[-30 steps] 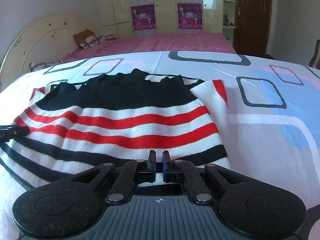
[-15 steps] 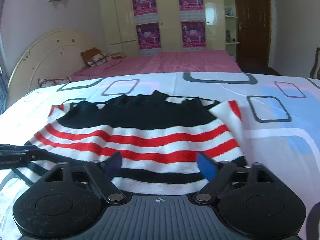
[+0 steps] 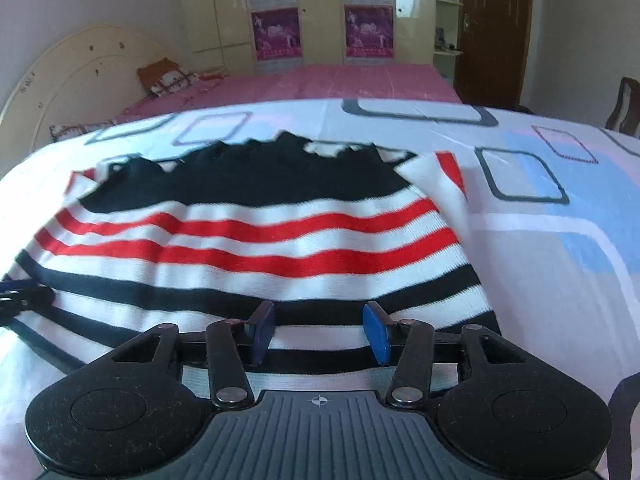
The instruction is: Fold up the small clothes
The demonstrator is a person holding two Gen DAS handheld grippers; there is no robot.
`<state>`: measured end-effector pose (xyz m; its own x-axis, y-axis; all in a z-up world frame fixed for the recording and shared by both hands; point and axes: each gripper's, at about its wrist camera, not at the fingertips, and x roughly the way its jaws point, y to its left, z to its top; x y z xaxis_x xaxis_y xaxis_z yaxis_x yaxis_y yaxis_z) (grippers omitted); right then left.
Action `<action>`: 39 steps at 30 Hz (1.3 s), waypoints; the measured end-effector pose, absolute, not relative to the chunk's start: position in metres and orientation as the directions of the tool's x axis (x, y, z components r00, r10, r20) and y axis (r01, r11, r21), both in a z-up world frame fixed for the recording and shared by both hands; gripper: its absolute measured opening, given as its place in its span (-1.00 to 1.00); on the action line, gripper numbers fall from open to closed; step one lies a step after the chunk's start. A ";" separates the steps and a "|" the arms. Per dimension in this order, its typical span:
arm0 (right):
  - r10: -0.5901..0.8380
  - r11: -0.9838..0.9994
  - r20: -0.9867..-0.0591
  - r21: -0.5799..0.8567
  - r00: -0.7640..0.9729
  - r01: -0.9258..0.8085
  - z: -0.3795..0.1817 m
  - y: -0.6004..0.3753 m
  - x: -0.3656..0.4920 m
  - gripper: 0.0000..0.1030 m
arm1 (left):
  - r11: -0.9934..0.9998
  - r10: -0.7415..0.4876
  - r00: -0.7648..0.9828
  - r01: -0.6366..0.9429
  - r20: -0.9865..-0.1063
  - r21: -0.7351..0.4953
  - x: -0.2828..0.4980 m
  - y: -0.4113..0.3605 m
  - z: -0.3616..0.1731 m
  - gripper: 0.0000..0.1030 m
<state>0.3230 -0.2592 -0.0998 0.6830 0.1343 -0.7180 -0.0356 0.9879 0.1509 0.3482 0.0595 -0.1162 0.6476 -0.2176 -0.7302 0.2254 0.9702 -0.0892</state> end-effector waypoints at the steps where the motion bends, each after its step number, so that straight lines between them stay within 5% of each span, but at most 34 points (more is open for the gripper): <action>1: 0.144 0.987 -0.714 0.157 0.685 -0.045 -0.097 -0.257 0.322 -0.05 | 0.971 -0.217 0.645 0.220 -0.733 -0.093 0.348 0.059 -0.115 -0.21; 11: 0.238 0.970 -0.666 0.203 0.707 -0.136 -0.072 -0.226 0.316 -0.04 | 0.971 -0.235 0.611 0.179 -0.756 -0.157 0.338 0.063 -0.098 0.25; 28: 0.300 0.952 -0.656 0.253 0.693 -0.172 -0.071 -0.207 0.317 -0.04 | 0.856 -0.412 0.501 -0.074 -0.761 -0.512 0.323 0.105 -0.118 0.31; 39: 0.294 0.954 -0.656 0.251 0.695 -0.166 -0.079 -0.199 0.346 -0.04 | 0.700 -0.477 0.606 -0.176 -0.637 -0.692 0.348 0.122 -0.140 0.36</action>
